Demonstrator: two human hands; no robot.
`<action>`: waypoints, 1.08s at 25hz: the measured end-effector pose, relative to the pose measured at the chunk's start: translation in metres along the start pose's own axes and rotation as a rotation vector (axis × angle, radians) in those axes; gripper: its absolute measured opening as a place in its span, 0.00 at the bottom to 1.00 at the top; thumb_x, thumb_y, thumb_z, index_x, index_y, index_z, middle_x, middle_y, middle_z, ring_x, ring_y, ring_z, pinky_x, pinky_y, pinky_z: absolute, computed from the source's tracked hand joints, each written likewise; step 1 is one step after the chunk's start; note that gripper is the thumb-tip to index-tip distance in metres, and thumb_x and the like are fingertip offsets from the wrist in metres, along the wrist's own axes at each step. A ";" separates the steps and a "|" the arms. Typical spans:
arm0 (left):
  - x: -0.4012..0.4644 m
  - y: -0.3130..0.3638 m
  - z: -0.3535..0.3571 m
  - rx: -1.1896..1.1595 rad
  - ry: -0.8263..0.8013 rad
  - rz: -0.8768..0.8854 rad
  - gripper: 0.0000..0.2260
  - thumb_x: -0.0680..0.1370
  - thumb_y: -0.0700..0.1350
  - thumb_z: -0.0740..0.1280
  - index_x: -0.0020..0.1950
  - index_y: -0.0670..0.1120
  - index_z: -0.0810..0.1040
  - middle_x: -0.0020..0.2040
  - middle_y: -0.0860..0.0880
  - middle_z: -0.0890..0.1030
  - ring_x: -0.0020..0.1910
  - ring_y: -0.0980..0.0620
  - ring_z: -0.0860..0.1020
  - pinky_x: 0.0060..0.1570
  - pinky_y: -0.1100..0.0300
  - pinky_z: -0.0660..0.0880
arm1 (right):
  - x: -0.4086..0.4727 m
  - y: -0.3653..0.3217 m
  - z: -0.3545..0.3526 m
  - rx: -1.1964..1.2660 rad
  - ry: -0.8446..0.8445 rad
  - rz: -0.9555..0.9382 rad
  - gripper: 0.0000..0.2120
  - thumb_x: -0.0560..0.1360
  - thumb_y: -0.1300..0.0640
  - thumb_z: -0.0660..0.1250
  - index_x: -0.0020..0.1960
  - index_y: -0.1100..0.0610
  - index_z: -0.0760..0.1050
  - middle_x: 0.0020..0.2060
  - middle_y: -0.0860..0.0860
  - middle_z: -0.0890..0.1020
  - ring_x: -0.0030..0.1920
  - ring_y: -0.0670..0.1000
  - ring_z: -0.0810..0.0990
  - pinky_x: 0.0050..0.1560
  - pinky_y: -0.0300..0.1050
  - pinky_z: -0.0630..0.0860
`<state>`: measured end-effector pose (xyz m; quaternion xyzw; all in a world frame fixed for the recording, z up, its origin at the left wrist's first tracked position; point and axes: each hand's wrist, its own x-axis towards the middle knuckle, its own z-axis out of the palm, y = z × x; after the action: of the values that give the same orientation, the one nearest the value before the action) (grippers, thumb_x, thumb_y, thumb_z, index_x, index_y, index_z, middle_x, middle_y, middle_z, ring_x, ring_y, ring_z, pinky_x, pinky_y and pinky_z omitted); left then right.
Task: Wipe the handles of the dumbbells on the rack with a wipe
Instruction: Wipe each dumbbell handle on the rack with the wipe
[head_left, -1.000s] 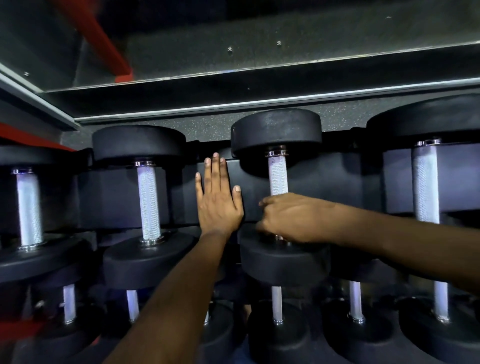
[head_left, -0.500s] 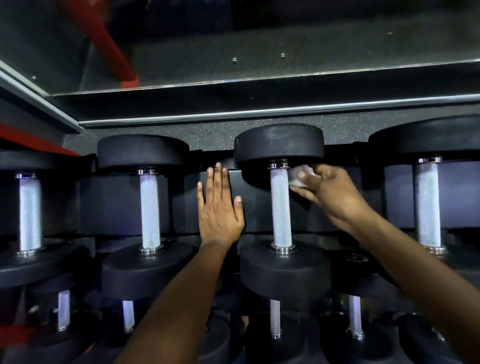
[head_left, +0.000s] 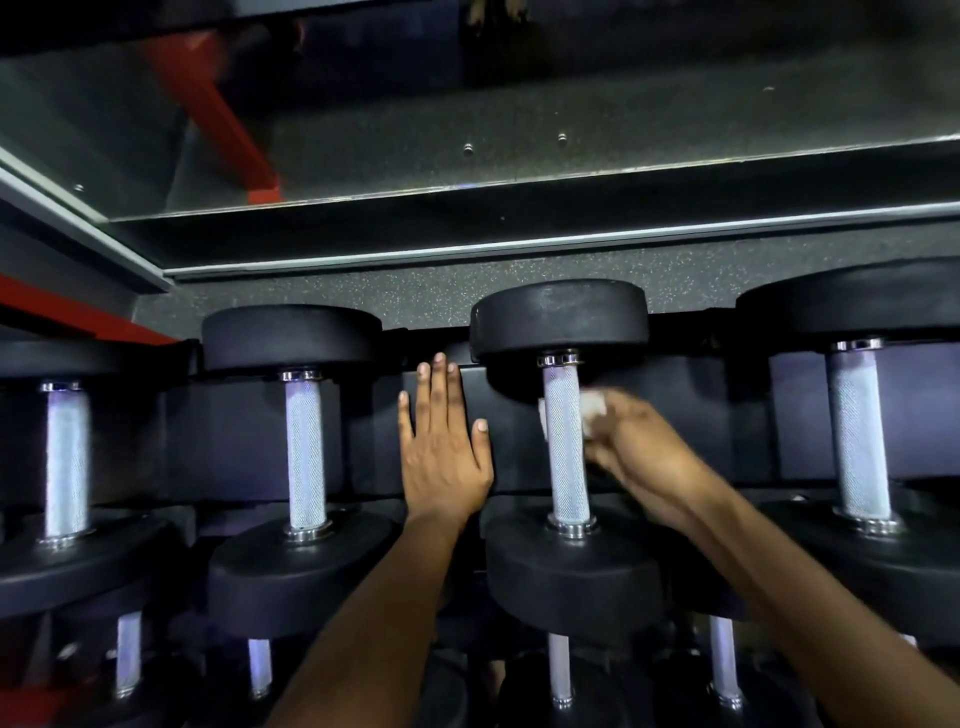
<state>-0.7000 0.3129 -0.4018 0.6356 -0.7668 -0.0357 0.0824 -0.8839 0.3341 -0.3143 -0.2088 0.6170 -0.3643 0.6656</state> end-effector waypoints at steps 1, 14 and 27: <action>0.000 0.000 0.000 0.002 0.002 0.001 0.29 0.79 0.50 0.50 0.77 0.38 0.55 0.79 0.43 0.55 0.78 0.45 0.52 0.75 0.47 0.47 | -0.011 0.013 -0.004 -0.123 -0.106 0.097 0.16 0.75 0.73 0.53 0.44 0.59 0.76 0.44 0.55 0.84 0.43 0.50 0.81 0.50 0.44 0.76; 0.001 0.000 0.001 -0.006 0.007 0.009 0.29 0.79 0.50 0.51 0.77 0.38 0.54 0.79 0.42 0.56 0.78 0.46 0.52 0.75 0.46 0.49 | -0.004 -0.029 0.057 -0.195 0.542 -0.030 0.09 0.75 0.62 0.61 0.54 0.63 0.75 0.46 0.59 0.79 0.48 0.57 0.78 0.46 0.44 0.70; 0.002 0.000 0.003 -0.014 0.039 0.015 0.30 0.77 0.49 0.52 0.77 0.38 0.54 0.78 0.42 0.56 0.78 0.46 0.52 0.75 0.47 0.47 | 0.008 -0.041 0.071 0.016 0.431 -0.051 0.11 0.65 0.67 0.62 0.48 0.65 0.73 0.37 0.54 0.80 0.39 0.49 0.79 0.40 0.38 0.76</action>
<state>-0.7007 0.3111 -0.4045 0.6298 -0.7696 -0.0278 0.1020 -0.8245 0.2893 -0.2794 -0.1365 0.7368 -0.4222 0.5102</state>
